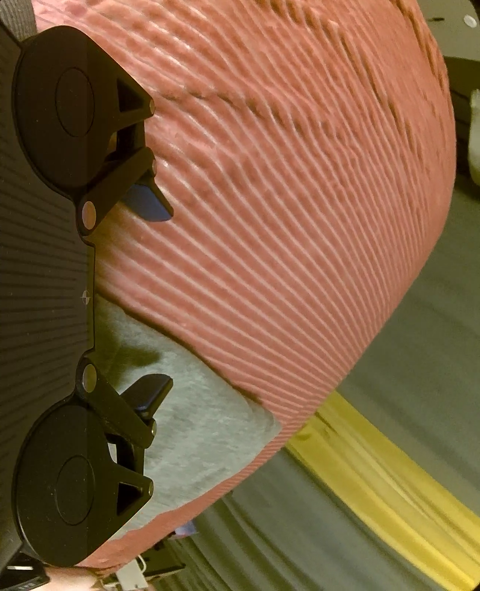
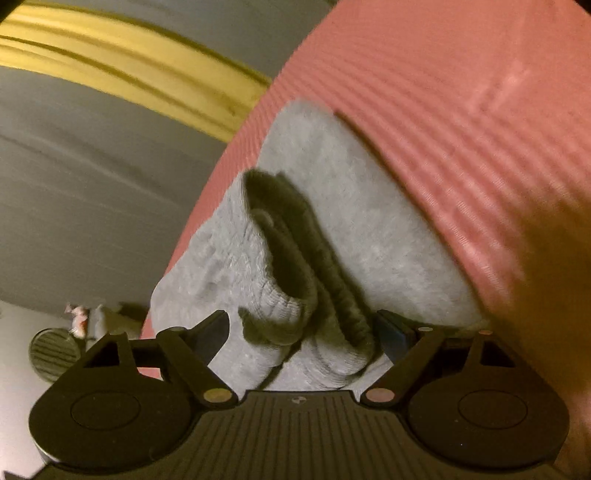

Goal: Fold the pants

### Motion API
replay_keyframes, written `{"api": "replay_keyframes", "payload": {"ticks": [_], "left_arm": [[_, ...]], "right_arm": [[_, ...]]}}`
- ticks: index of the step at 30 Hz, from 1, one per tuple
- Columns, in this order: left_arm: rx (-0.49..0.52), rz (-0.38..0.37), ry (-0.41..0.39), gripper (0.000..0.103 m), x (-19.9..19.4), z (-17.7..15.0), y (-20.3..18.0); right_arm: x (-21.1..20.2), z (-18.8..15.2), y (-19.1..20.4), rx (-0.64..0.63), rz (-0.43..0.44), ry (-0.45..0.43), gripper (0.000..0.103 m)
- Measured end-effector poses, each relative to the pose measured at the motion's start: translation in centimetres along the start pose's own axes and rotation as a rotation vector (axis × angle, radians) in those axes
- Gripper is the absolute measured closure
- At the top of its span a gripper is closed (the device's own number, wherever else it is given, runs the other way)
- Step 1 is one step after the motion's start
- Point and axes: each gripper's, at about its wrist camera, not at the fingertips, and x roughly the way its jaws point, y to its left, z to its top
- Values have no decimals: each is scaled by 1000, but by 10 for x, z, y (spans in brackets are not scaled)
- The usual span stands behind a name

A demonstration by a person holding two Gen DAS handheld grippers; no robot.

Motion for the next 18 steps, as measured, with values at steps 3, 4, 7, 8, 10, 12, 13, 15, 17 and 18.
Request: {"api": "replay_keyframes", "payload": {"ticks": [3,4,7,8,10,12,13,15,17,18], "left_arm": [[17,12,8,9,2,0,-3],[19,17,9,9,2,-1,-3],[29,26,8,9,2,-1,-5],[37,30,11,9,3,-1,-6],[55,41,25,9,5,-2,-8],[78,45,42,9,8,-3,-12],[90,48,52,9,9,-3,-14],[105,59,69,9,13,-4,-17],[101,65,78,9,14,-4,-16],[94,63,74,9,13,-4,-15]], "right_arm": [[8,6,4,-15,3,31,34],[8,7,6,-23,-9,35,55],[7,9,9,-35,30,40,56],[6,9,8,-45,31,35,54],[6,4,1,-29,34,34,49],[11,9,2,-17,68,40,43],[13,9,5,-25,73,43,43],[23,8,11,-48,52,59,45],[29,4,19,-85,4,46,56],[28,2,23,-96,-6,37,57]]}}
